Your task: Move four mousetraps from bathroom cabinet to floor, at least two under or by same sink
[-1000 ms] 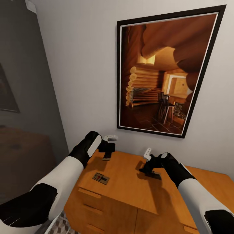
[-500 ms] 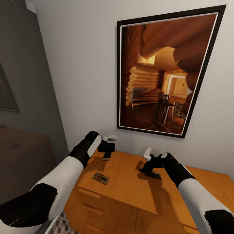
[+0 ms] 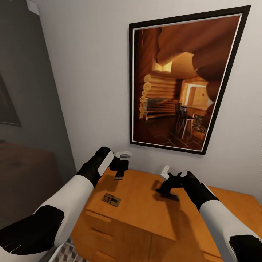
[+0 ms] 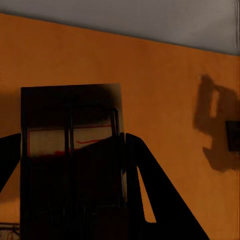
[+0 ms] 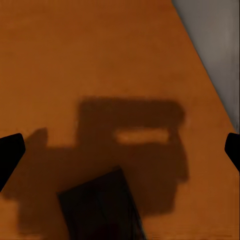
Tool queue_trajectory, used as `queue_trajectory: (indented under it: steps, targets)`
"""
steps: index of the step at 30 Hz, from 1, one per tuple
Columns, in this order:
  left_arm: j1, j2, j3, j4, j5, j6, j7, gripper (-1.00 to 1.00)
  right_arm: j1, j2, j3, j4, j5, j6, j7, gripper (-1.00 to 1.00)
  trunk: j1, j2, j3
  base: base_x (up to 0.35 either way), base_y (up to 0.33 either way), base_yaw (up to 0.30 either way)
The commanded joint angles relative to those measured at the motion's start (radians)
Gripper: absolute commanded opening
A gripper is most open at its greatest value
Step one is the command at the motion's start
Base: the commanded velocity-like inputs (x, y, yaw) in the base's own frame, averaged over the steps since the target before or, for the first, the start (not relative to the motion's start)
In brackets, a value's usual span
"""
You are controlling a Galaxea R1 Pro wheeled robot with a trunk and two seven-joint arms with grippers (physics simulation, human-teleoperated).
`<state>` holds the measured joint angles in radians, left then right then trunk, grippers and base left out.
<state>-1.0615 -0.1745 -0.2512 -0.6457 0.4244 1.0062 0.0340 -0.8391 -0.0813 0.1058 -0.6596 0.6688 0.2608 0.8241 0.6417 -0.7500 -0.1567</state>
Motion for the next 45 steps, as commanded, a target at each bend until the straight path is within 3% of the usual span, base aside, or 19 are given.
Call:
queue_trajectory:
  steps: [1,45]
  targets:
    - [0.0,0.0,0.0,0.0,-0.003,0.0,0.0,-1.0,0.0,0.0,0.0,0.0,0.0,0.0,0.0,1.0,0.0,0.0,0.0,0.0,-0.223,0.0]
    - [0.001,0.0,-0.001,0.0,-0.002,0.0,0.0,-1.0,0.0,0.0,0.001,0.0,0.0,0.0,0.0,1.0,0.0,0.0,0.0,0.0,-0.022,0.0]
